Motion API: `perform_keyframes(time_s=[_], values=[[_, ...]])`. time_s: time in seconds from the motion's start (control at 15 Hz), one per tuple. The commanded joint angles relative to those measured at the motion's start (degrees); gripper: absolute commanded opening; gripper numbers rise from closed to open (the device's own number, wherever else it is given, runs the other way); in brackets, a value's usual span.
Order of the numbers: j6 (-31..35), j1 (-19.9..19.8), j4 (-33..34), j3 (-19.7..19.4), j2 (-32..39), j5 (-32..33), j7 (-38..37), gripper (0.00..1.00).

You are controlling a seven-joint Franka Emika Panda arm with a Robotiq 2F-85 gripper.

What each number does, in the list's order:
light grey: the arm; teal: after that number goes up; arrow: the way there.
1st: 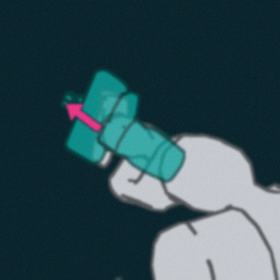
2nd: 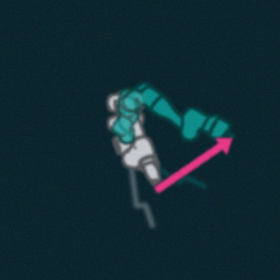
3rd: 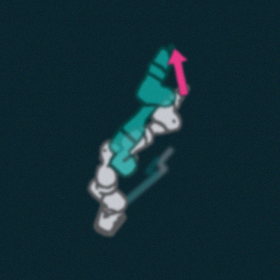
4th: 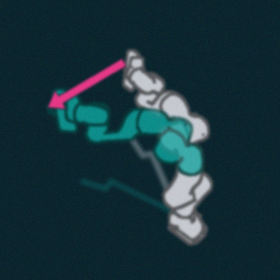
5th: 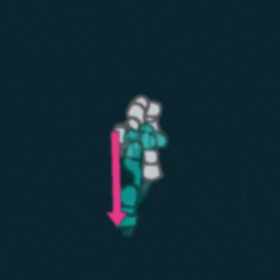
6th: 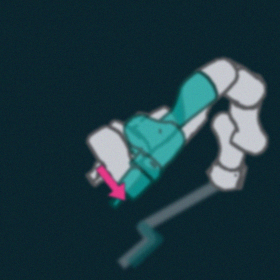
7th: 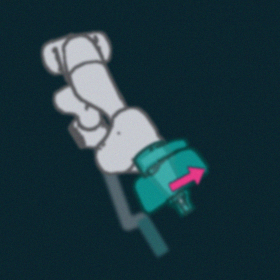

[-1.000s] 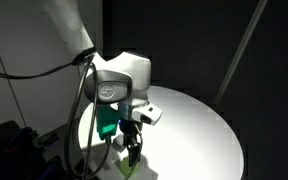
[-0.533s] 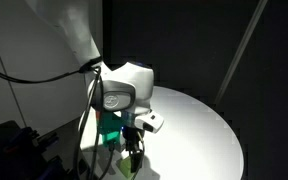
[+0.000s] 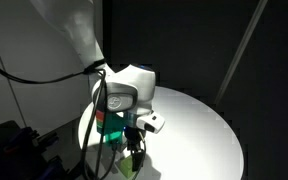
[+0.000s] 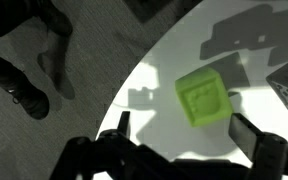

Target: Put the light green block on the gray block

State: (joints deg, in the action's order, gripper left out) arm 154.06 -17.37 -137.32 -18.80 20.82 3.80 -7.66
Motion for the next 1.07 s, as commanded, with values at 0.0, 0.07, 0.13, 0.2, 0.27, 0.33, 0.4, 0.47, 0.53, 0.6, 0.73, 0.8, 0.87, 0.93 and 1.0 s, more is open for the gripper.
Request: perform_keyframes(time_s=[0.0, 0.07, 0.13, 0.2, 0.27, 0.33, 0.4, 0.47, 0.53, 0.6, 0.73, 0.8, 0.87, 0.93, 1.0], values=[[-0.09, 0.65, 0.06, -0.56, 0.03, -0.43, 0.29, 1.00], [-0.09, 0.66, 0.07, -0.56, 0.03, -0.43, 0.29, 1.00], [-0.09, 0.66, 0.09, -0.56, 0.03, -0.43, 0.29, 1.00], [-0.09, 0.66, 0.09, -0.56, 0.03, -0.43, 0.29, 1.00], [-0.09, 0.66, 0.09, -0.56, 0.03, -0.43, 0.28, 1.00], [-0.09, 0.67, 0.09, -0.56, 0.03, -0.43, 0.28, 1.00], [0.51, 0.39, -0.22, -0.17, -0.18, -0.68, 1.06, 1.00], [0.90, 0.02, -0.42, 0.33, -0.28, -1.08, 1.99, 1.00], [1.17, -0.25, -0.53, 0.70, -0.34, -1.40, 2.65, 1.00], [1.43, -0.67, -0.64, 1.26, -0.47, -1.84, 3.71, 1.00], [2.46, -1.40, -0.90, 2.23, -0.62, -2.76, 5.99, 1.00], [3.01, -1.84, -0.95, 2.83, -0.59, -3.55, 7.39, 1.00], [3.57, -2.40, -1.01, 3.56, -0.54, -4.51, 9.02, 1.00], [3.96, -2.88, -1.03, 4.15, -0.42, -5.32, 10.46, 1.00], [4.13, -3.48, -0.99, 4.83, -0.24, -6.17, 12.17, 1.00]])
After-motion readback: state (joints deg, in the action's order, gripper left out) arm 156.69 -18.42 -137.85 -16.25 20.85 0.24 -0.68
